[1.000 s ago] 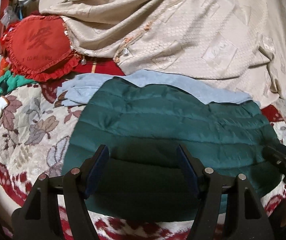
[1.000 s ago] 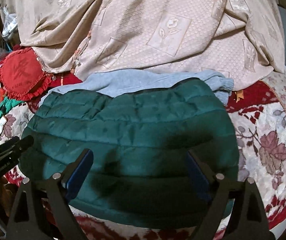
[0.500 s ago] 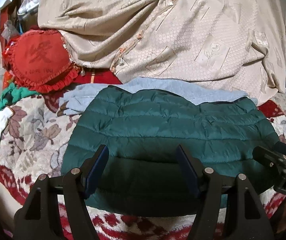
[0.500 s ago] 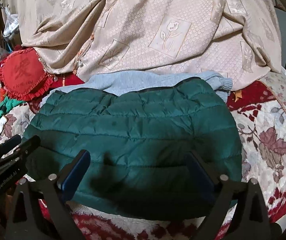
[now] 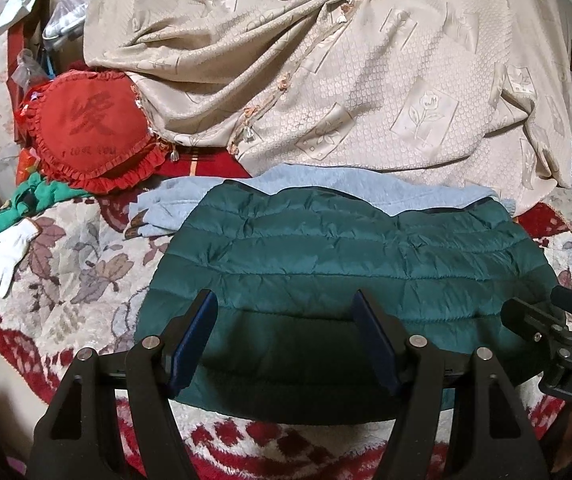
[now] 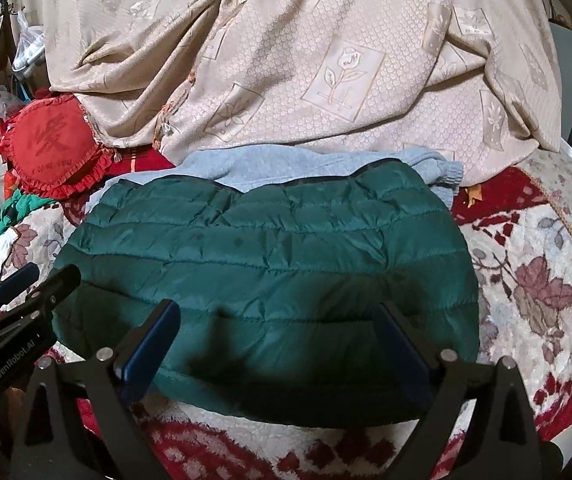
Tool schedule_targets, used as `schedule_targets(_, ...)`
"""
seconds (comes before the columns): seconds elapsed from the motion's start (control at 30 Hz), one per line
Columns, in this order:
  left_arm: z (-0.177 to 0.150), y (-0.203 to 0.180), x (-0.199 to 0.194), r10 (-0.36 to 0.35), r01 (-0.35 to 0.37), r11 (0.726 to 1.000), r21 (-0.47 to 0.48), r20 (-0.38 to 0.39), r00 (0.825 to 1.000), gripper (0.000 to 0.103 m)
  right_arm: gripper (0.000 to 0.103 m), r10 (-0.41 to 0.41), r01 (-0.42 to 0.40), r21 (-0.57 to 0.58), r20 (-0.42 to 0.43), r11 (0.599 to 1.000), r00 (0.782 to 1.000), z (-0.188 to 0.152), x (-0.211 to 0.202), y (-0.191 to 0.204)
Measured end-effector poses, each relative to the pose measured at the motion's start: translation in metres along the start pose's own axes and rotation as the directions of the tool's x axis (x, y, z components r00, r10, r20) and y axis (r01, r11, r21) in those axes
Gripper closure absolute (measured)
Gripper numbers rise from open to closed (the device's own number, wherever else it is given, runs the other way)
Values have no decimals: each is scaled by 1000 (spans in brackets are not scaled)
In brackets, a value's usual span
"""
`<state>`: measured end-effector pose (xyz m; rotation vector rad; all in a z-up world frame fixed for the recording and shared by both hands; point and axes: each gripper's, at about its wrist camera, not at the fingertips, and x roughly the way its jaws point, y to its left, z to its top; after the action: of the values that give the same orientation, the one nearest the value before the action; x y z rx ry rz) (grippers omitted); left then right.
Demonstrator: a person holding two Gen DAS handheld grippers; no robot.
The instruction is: Fold large clothes
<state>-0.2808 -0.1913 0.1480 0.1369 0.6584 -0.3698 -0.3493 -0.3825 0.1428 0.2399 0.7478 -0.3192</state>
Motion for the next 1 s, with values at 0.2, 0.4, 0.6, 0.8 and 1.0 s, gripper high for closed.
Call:
schedule_targets(0.2, -1, 1, -4, 4, -4, 1000, -5, 6, 1000, 51, 4, 11, -11, 4, -14, 1000, 1000, -3, 0, 1)
schedule_targets(0.4, -2, 0, -4, 7, -7, 1000, -3, 5, 1000, 51, 4, 15, -15, 4, -14, 1000, 1000, -3, 0, 1)
schedule_targets(0.6, -4, -1, -4, 4, -4, 1000, 1, -2, 1000, 51, 4, 18, -18, 8, -19, 1000, 1000, -4, 0, 1)
schedule_targets(0.8, -4, 0, -3, -2, 2, 1000, -2, -2, 1000, 51, 4, 20, -20, 14, -24, 1000, 1000, -4, 2, -1)
schedule_targets(1.0, -6, -3, 3, -1, 1, 1000, 0, -16, 1000, 51, 4, 21, -21, 24, -33, 999, 999, -4, 8, -3)
